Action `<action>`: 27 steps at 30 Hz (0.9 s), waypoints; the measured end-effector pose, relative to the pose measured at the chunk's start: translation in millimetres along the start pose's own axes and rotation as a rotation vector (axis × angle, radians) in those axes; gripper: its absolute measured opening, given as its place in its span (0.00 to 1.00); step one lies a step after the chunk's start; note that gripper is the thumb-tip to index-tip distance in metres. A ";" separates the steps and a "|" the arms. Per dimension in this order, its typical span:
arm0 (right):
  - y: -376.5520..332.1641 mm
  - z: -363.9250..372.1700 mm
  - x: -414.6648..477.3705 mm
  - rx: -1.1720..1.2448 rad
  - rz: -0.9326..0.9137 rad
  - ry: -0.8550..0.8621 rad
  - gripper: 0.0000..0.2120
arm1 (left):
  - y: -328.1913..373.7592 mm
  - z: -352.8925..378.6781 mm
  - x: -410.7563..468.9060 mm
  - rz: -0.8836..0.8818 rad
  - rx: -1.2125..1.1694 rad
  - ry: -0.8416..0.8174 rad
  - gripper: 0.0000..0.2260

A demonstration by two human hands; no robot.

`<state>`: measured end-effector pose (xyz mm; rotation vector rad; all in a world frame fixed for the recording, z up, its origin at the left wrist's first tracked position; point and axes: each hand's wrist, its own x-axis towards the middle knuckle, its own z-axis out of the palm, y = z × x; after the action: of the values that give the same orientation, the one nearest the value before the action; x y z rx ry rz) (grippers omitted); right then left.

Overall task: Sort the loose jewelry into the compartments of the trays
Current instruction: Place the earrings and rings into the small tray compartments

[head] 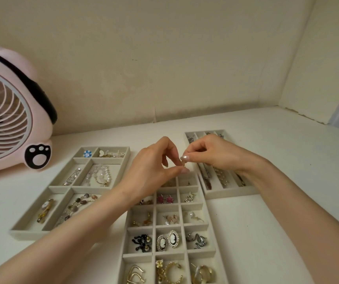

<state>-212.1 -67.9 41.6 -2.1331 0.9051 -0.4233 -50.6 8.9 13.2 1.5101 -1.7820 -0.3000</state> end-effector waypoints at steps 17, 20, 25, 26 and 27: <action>6.8 -1.8 5.3 0.023 0.053 0.195 0.05 | -2.4 -1.4 9.4 0.229 0.278 -0.030 0.03; 8.7 -0.1 7.1 -0.001 0.048 0.233 0.05 | 0.5 -3.1 13.7 0.258 0.370 -0.182 0.01; 9.4 2.2 8.9 -0.024 0.026 0.282 0.03 | 4.9 1.9 19.4 0.335 0.559 -0.312 0.02; 8.9 2.3 8.6 -0.025 0.019 0.290 0.03 | 5.4 3.2 20.6 0.348 0.593 -0.316 0.02; 8.5 2.2 8.4 -0.025 0.012 0.296 0.03 | 5.8 4.3 21.4 0.359 0.621 -0.315 0.02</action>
<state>-209.1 -76.6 33.8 -2.1202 1.0906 -0.7397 -57.9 -10.4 22.4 1.5568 -2.5128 0.2353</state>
